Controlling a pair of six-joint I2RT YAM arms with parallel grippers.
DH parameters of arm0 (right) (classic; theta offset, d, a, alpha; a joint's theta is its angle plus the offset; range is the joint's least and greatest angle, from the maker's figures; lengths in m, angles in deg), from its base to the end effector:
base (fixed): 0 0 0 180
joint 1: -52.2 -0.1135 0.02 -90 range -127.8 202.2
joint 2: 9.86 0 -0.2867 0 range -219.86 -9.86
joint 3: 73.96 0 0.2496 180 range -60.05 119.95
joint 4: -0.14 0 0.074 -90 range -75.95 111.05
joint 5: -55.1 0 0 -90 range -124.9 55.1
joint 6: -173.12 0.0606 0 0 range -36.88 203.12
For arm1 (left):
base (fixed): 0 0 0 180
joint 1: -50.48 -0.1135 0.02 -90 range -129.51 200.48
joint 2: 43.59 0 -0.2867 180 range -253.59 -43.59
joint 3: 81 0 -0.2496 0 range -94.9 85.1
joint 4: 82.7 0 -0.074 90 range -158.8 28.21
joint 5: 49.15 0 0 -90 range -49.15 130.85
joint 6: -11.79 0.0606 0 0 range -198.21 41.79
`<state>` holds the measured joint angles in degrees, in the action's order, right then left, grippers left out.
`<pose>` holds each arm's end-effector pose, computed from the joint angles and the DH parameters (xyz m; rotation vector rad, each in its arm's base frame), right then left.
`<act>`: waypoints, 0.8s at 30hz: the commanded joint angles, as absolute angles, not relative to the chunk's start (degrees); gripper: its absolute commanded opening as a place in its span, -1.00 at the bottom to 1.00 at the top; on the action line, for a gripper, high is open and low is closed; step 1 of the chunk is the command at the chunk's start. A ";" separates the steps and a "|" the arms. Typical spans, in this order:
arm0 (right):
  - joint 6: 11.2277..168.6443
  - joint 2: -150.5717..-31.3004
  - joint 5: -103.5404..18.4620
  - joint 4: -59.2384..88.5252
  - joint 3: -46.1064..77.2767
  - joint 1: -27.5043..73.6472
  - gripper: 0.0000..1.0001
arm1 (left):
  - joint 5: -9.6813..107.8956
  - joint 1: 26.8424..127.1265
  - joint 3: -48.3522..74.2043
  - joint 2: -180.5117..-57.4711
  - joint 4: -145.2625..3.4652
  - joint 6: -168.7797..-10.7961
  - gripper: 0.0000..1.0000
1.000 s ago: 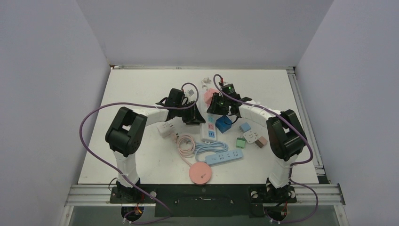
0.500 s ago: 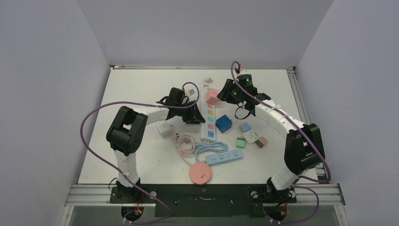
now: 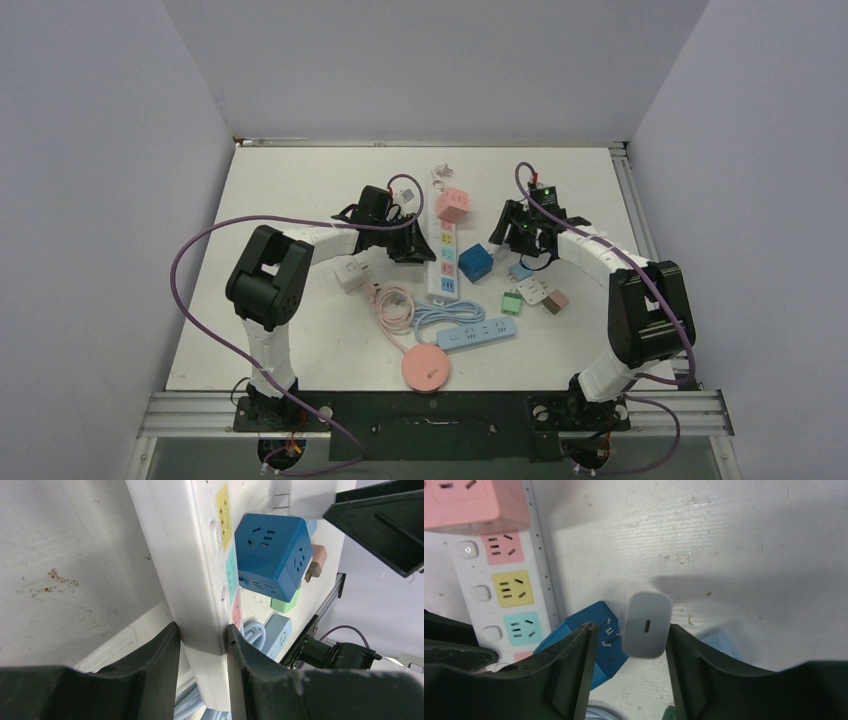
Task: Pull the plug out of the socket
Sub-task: Place the plug at the center of the board.
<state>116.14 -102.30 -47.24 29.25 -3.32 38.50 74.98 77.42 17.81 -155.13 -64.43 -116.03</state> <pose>0.3350 0.0950 0.2039 0.3290 2.5115 0.6075 0.3615 -0.2218 0.1609 0.0533 2.6032 -1.1936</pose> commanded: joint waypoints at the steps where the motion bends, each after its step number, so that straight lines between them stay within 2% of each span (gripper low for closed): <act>1: 115.19 -102.17 -47.12 27.12 -2.05 38.04 0.50 | 77.21 77.60 17.09 -153.20 -62.44 -113.23 -1.00; 3: 115.19 -103.08 -45.86 26.23 -0.76 37.97 0.81 | 77.36 77.93 17.08 -153.35 -62.47 -113.22 -1.00; 6: 115.46 -104.96 -46.59 22.68 1.44 37.52 0.99 | 77.15 78.16 16.78 -153.44 -61.86 -112.67 -1.00; 7: 115.66 -105.65 -47.16 21.33 2.26 37.07 1.00 | 77.10 78.17 16.58 -153.45 -61.52 -112.40 -1.00; 9: 115.85 -106.99 -48.58 18.67 3.88 35.86 0.89 | 76.82 78.26 16.14 -153.32 -60.79 -111.80 -1.00; 16: 118.55 -114.00 -55.27 9.88 9.82 32.71 0.80 | 75.78 78.65 15.72 -152.66 -59.77 -110.41 -1.00; 24: 118.94 -123.14 -50.46 14.71 20.45 30.21 0.80 | 74.83 78.83 14.81 -152.75 -58.20 -109.14 -1.00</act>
<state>118.15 -120.09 -52.98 14.41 14.56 30.72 75.26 77.93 16.58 -155.13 -61.51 -113.82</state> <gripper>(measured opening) 0.901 0.306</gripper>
